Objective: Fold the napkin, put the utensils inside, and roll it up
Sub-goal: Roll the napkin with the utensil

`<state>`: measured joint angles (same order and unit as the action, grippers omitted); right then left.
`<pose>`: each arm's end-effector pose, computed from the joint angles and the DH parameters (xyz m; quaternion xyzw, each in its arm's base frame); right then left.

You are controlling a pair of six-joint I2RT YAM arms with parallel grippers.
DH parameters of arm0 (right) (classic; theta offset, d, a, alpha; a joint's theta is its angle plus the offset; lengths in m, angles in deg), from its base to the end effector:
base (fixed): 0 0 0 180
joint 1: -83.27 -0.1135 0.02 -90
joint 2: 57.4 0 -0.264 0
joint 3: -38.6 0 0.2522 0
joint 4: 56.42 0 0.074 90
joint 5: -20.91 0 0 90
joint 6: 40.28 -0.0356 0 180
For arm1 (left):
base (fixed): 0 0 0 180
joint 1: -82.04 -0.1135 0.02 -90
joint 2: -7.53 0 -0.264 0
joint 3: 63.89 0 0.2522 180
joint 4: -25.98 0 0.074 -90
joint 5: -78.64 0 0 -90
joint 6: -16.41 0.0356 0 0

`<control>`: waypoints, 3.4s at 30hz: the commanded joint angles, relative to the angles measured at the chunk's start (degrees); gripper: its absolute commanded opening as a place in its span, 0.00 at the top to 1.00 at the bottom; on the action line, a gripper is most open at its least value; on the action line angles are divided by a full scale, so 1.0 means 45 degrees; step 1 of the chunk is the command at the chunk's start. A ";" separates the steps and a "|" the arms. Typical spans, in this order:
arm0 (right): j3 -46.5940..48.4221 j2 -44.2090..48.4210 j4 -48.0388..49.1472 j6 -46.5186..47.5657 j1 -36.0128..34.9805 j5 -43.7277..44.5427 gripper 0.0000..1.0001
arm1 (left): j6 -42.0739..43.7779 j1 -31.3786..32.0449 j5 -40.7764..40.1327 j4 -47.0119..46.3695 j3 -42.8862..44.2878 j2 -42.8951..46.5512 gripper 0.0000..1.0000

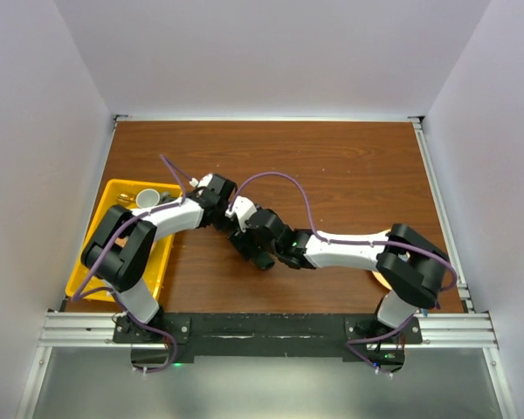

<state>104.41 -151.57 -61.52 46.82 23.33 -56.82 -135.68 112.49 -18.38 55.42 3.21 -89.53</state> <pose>0.1828 0.3008 0.1970 -0.3736 0.7936 0.1652 0.4509 0.2838 -0.1618 0.1554 -0.2780 0.9219 -0.1495 0.2247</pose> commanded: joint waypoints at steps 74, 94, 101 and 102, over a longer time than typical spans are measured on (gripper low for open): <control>0.2319 -0.6711 -0.0438 -0.6273 0.6699 -1.2163 0.96 | 0.5164 -0.1806 0.2499 -0.6180 -0.0995 -0.0989 0.69; 0.2926 -0.3276 -0.6046 -0.2580 0.6699 -0.8882 0.55 | 0.5516 -0.1905 0.3006 -0.5693 -0.0097 -0.1929 0.71; 0.1599 -0.2373 -0.6126 -0.2286 0.6699 -0.7493 0.58 | 0.5574 -0.1905 0.3631 -0.5184 0.0509 -0.1051 0.70; 0.1578 -0.2451 -0.6086 -0.2286 0.6699 -0.7377 0.60 | 0.5555 -0.1924 0.3748 -0.5184 0.0587 -0.0933 0.69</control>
<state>114.27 -163.22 -85.21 34.30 53.55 -95.75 -112.90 104.71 -1.12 28.60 3.49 -96.70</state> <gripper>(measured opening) 0.432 0.295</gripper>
